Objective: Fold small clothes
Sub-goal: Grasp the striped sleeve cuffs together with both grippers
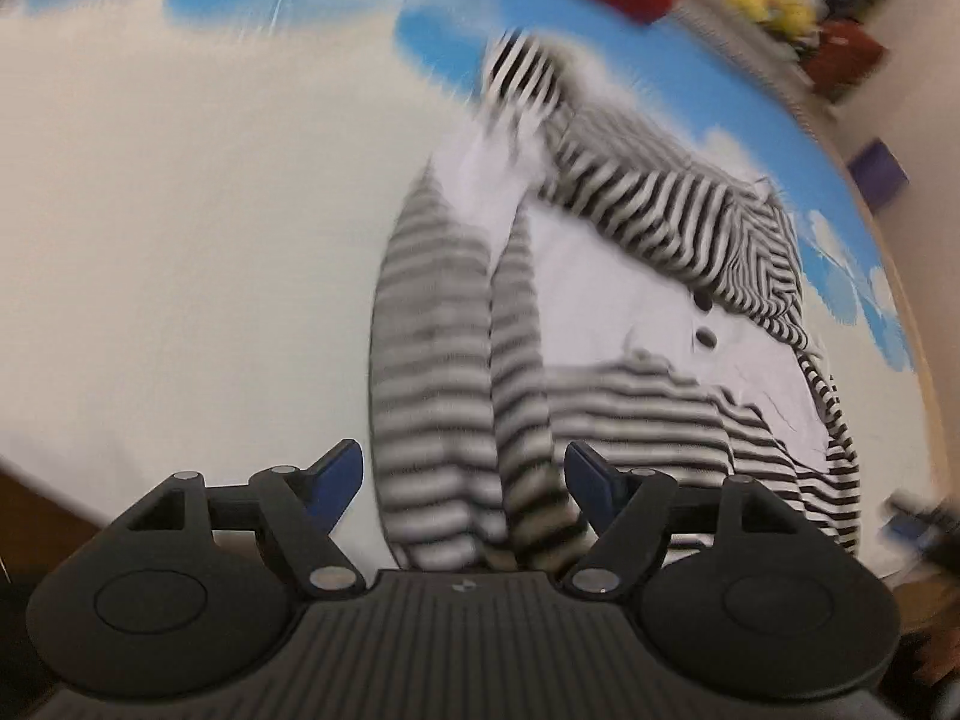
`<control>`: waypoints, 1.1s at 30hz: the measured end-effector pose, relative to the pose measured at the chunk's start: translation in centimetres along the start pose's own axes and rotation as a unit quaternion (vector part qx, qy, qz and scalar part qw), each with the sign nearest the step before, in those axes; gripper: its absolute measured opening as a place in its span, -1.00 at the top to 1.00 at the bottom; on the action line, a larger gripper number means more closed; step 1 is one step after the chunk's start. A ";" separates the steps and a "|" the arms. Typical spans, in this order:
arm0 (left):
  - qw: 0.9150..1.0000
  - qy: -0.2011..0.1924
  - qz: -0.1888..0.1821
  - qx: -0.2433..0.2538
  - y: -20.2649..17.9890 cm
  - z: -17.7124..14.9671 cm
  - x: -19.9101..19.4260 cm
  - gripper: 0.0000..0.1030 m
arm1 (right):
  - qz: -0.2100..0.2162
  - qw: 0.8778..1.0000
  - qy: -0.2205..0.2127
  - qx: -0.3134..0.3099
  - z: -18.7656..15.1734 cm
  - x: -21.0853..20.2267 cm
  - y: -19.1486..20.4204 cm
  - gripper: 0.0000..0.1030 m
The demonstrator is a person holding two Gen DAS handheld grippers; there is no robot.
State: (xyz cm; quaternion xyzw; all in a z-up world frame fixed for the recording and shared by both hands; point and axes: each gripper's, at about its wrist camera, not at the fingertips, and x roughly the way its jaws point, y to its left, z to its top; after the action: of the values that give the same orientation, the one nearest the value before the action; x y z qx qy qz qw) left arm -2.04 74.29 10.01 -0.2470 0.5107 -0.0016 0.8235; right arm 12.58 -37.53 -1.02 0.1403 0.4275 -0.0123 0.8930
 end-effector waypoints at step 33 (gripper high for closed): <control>0.998 0.047 0.034 0.029 0.5 -1.1 3.0 0.83 | -0.049 0.994 0.074 -0.062 -3.8 4.1 0.6 0.53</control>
State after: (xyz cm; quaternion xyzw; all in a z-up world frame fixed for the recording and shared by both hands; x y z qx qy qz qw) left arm -1.64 73.52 6.94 -0.2054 0.5564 0.0006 0.8051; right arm 12.37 -35.59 -6.28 0.0646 0.4984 -0.0191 0.8643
